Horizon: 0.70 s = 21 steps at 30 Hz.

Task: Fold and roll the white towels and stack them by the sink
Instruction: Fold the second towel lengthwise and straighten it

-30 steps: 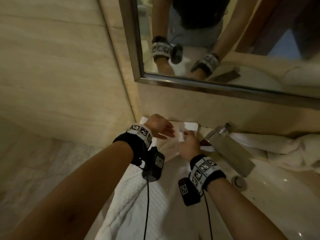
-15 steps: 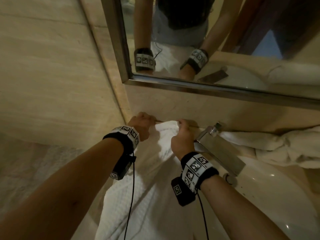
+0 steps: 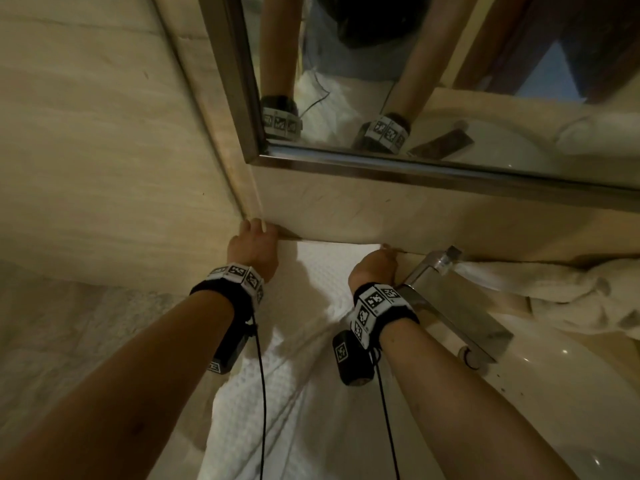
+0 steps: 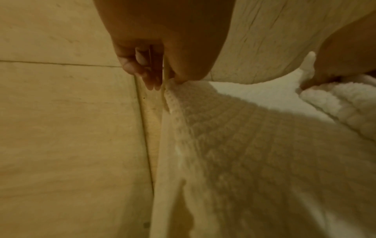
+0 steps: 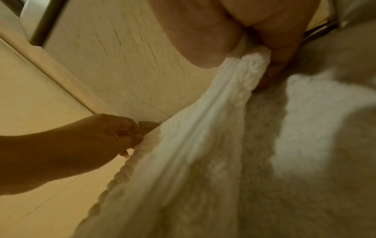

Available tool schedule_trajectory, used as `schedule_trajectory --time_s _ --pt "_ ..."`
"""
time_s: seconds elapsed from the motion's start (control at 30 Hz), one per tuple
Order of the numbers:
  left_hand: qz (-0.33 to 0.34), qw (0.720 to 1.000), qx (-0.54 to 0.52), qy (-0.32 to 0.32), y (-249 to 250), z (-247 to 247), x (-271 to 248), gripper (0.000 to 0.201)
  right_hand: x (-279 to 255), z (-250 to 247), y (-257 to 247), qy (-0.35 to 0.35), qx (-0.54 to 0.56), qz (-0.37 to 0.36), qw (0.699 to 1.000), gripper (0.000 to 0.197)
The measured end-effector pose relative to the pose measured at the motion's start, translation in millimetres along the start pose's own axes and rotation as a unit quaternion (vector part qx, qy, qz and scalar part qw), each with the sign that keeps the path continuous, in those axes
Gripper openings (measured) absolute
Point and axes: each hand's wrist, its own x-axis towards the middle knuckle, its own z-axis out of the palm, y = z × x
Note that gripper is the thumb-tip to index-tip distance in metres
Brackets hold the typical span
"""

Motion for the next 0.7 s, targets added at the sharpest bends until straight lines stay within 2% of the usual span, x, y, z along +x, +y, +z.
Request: schedule_trajectory --time_s 0.03,0.1,0.2,0.27,0.37,0.4,0.5,0.57,0.7 --pt "-0.010 1.000 -0.025 -0.015 -1.4 -0.3 -0.4 0.043 3.0 2.0 0.8 -0.012 -0.074 -0.005 0.997 0.047" --pt "-0.029 0.996 -0.070 -0.049 -3.1 -3.0 -0.6 0.046 6.6 6.6 -3.5 0.007 -0.139 0.008 0.990 0.051" --pt "-0.037 0.991 -0.105 -0.074 -4.7 -4.9 3.5 0.046 18.0 16.1 0.1 0.055 -0.114 -0.018 0.992 0.054" --pt "-0.028 0.992 -0.094 -0.073 -5.3 -4.6 6.6 0.044 12.1 11.1 -4.4 0.042 -0.143 -0.026 0.989 0.051" --pt "-0.031 0.993 -0.087 -0.074 -3.3 -5.8 7.3 0.042 5.1 -4.0 -7.0 0.011 -0.197 -0.096 0.976 0.048" --pt "-0.033 0.993 -0.087 -0.076 -2.4 -6.7 7.4 0.043 6.7 -8.4 -7.7 0.026 -0.213 -0.114 0.970 0.049" --pt "-0.039 0.992 -0.085 -0.086 -0.1 -10.9 7.9 0.043 11.5 -16.3 -4.9 0.008 -0.198 -0.125 0.972 0.034" --pt "-0.042 0.992 -0.085 -0.080 0.7 -12.6 7.5 0.042 14.7 -19.1 -1.9 -0.012 -0.250 -0.139 0.958 0.027" --pt "-0.077 0.993 -0.087 -0.036 5.2 -17.3 4.9 0.034 16.5 -13.0 -2.9 0.031 -0.293 -0.142 0.945 0.023"
